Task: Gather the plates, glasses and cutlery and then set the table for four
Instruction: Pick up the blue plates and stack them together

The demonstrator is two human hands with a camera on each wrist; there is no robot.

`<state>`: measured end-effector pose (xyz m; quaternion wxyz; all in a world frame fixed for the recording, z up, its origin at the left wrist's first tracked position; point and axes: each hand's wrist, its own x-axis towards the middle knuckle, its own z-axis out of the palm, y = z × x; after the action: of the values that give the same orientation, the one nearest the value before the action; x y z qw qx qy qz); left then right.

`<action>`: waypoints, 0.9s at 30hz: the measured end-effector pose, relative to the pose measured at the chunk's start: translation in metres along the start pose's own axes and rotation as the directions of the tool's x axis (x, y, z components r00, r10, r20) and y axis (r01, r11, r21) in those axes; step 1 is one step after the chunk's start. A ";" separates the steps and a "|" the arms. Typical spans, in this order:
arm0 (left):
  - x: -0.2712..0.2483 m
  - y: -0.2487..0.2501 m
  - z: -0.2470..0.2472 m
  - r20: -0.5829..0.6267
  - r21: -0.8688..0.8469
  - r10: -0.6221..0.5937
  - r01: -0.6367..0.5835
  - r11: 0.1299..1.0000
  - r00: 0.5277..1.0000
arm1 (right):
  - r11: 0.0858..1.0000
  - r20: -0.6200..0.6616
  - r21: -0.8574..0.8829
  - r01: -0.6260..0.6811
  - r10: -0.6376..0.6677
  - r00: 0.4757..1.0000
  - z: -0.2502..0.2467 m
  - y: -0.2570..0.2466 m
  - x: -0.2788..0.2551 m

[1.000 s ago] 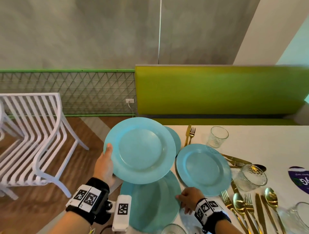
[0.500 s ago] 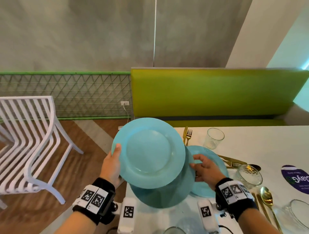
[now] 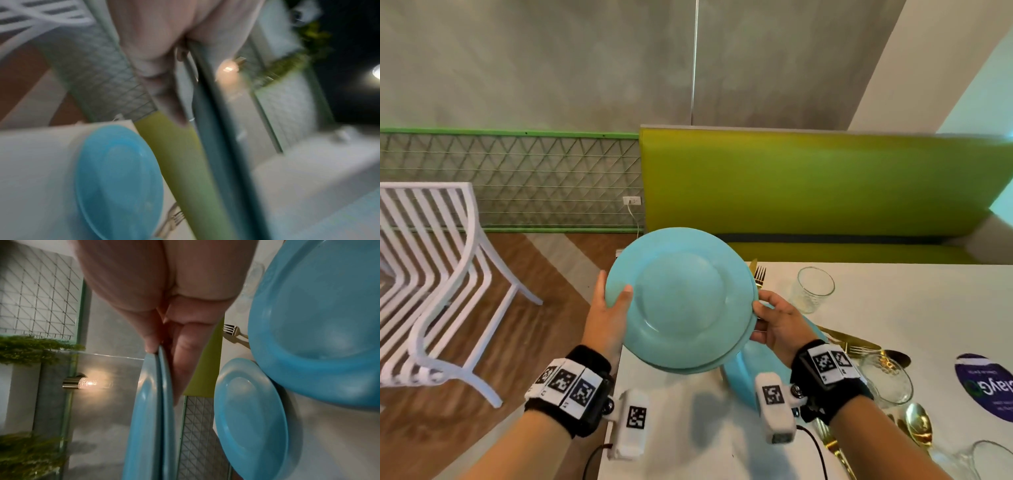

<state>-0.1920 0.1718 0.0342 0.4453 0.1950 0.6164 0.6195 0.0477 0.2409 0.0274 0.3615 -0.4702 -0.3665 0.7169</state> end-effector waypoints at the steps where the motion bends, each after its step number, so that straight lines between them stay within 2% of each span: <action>1: 0.003 0.000 0.003 0.004 -0.037 -0.027 0.027 0.999 1.000 | 1.000 0.003 -0.002 -0.003 0.003 1.000 0.001 -0.002 0.005; 3: 0.010 0.000 0.006 -0.050 -0.039 -0.050 0.049 0.998 0.997 | 1.000 -0.013 -0.014 -0.011 0.011 1.000 0.002 -0.003 0.019; 5: 0.020 0.000 0.006 -0.109 -0.024 -0.055 0.052 0.998 0.992 | 0.994 -0.074 -0.100 -0.047 0.040 0.997 0.003 -0.001 0.037; 8: 0.033 -0.002 0.002 -0.173 -0.076 -0.064 0.052 0.996 0.983 | 0.932 -0.212 -0.307 -0.193 0.130 0.969 0.004 0.015 0.071; 11: 0.038 0.002 -0.003 -0.217 -0.105 -0.070 0.048 0.993 0.974 | 0.767 -0.339 -0.540 -0.346 0.179 0.924 0.006 0.037 0.097; 14: 0.039 0.006 -0.010 -0.220 -0.126 -0.078 0.051 0.991 0.972 | 0.557 -0.445 -0.717 -0.419 0.096 0.890 0.014 0.043 0.110; 16: 0.039 0.008 -0.014 -0.217 -0.137 -0.071 0.042 0.990 0.974 | 0.420 -0.433 -0.816 -0.398 0.012 0.901 0.017 0.040 0.119; 19: 0.038 0.008 -0.019 -0.195 -0.147 -0.065 0.036 0.989 0.979 | 0.286 -0.380 -0.889 -0.357 -0.027 0.925 0.019 0.035 0.134; 24: 0.039 0.004 -0.022 -0.211 -0.125 -0.062 0.036 0.992 0.975 | 0.276 -0.382 -0.885 -0.376 0.032 0.923 0.023 0.039 0.148; 27: 0.043 0.002 -0.022 -0.219 -0.106 -0.067 0.045 0.993 0.973 | 0.352 -0.358 -0.864 -0.360 0.072 0.931 0.024 0.039 0.149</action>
<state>-0.2328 0.1927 0.0193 0.3999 0.0844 0.6358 0.6547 -0.0256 0.3464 -0.0602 -0.0144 -0.7238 -0.5846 0.3663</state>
